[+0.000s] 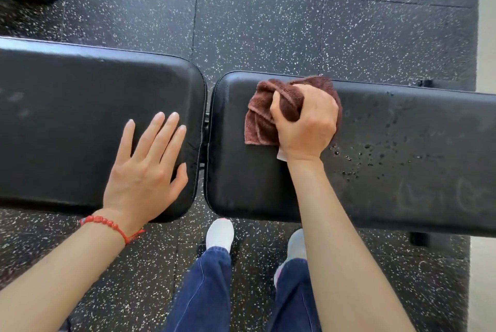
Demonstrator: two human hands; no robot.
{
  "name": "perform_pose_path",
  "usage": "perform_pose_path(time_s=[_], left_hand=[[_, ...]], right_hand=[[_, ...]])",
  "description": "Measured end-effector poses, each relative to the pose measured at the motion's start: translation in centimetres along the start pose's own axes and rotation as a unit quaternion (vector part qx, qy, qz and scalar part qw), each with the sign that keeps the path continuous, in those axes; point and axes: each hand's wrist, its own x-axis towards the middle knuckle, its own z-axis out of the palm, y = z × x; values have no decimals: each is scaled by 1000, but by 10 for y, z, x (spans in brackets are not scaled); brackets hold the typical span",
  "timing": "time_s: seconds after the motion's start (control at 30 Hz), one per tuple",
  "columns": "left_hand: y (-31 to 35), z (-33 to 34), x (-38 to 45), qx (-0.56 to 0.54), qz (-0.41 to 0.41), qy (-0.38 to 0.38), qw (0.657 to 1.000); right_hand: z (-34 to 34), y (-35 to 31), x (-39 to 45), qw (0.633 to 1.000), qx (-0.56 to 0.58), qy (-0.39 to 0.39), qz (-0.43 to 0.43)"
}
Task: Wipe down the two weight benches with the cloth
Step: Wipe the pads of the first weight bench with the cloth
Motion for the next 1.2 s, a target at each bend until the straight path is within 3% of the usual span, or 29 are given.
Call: perform_pose_path(time_s=[0.37, 0.47, 0.63, 1.07, 1.2], left_hand=[[5, -6, 3, -58, -30, 10, 998], [26, -9, 7, -109, -65, 21, 992], [82, -6, 13, -205, -42, 4, 978], [119, 28, 17, -210, -46, -43, 976], [119, 24, 23, -221, -56, -36, 973]], right_hand=[[-48, 2, -56, 999, 17, -42, 9], [-72, 3, -83, 998, 7, -62, 23], [-101, 4, -119, 996, -7, -88, 26], [-49, 46, -41, 999, -28, -9, 14], [-42, 62, -13, 999, -27, -27, 13]])
